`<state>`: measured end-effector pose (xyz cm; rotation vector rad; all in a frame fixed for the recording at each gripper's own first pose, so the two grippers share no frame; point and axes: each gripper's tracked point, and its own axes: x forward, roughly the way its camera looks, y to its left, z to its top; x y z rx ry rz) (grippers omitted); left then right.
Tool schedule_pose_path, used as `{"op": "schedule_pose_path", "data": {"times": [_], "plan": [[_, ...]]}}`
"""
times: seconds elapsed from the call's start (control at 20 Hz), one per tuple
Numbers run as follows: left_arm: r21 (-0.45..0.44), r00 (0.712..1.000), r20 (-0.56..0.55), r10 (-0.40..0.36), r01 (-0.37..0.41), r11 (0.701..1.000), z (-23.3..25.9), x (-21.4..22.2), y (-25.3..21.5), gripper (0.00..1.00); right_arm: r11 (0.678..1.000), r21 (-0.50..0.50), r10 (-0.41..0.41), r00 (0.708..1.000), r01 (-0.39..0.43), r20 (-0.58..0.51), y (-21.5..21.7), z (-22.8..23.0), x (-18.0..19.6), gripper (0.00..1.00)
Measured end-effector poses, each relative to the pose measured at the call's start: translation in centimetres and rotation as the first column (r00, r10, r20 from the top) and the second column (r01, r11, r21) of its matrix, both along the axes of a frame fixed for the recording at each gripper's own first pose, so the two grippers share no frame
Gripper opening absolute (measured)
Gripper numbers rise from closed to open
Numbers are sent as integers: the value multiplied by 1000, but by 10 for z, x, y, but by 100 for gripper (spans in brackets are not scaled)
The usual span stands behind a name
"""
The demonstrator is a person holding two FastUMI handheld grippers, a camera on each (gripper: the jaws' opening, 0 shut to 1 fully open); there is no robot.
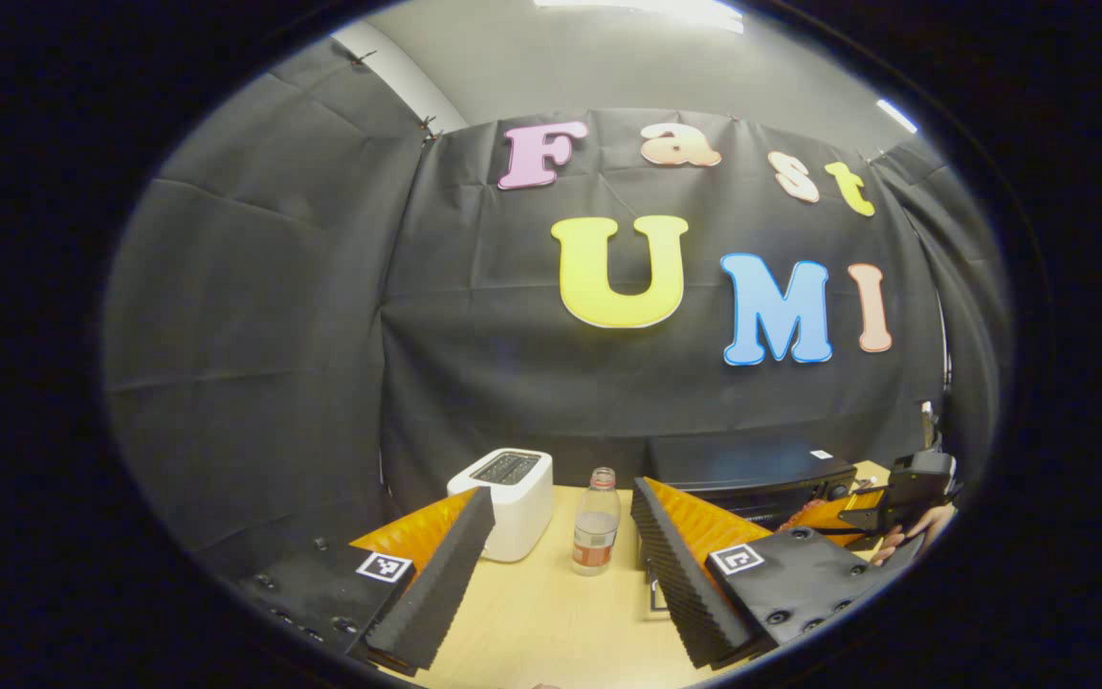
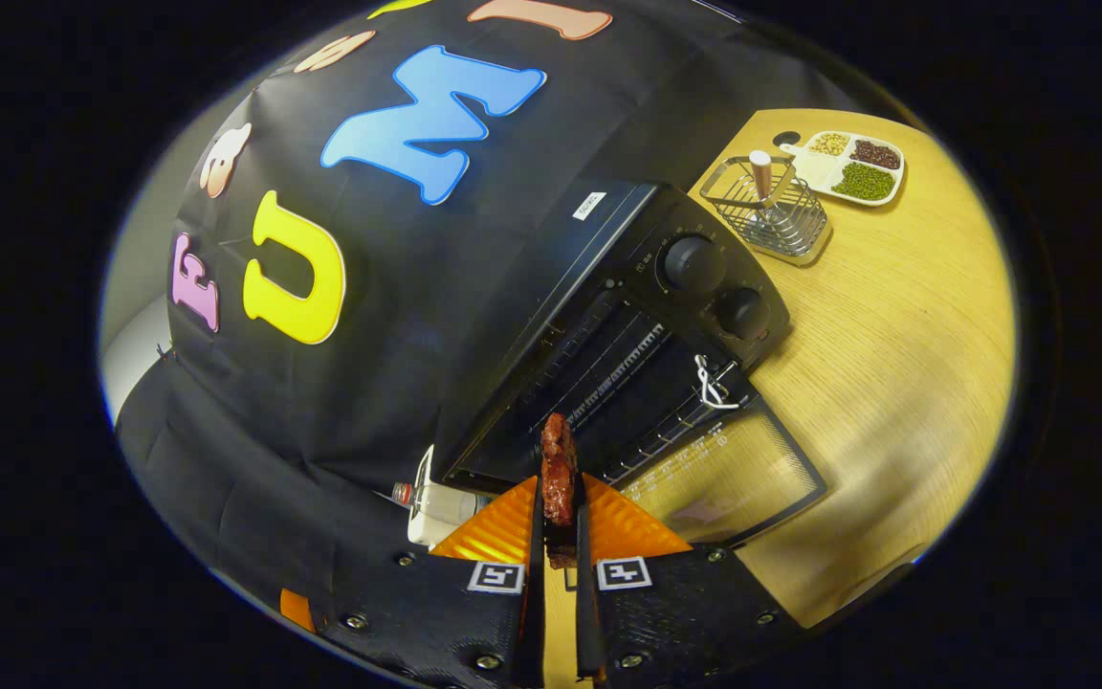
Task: Open the electric oven with the left hand, put the food in, and close the electric oven.
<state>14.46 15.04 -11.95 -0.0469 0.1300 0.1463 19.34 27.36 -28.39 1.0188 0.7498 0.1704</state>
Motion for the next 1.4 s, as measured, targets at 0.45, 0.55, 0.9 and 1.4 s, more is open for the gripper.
{"op": "schedule_pose_path", "data": {"times": [0.45, 0.55, 0.9, 1.4], "plan": [[26, 999, -32, 11, -10, 1000, -7, -5, 11, 100, 998, 13, -65, 998, 65, 12, 20, -26, 51, 13], [21, 998, -47, 30, -29, 999, -9, -7, 17, 100, 997, -4, -72, 997, 72, 31, 21, -29, 63, 13], [18, 995, -90, 41, -39, 999, -25, -11, 17, 97, 994, -37, -96, 994, 98, 53, 23, -47, 86, 14], [6, 994, -106, 20, -20, 1000, -28, -2, 6, 98, 953, -286, -75, 992, 103, 105, -4, -58, 95, 42]]}}
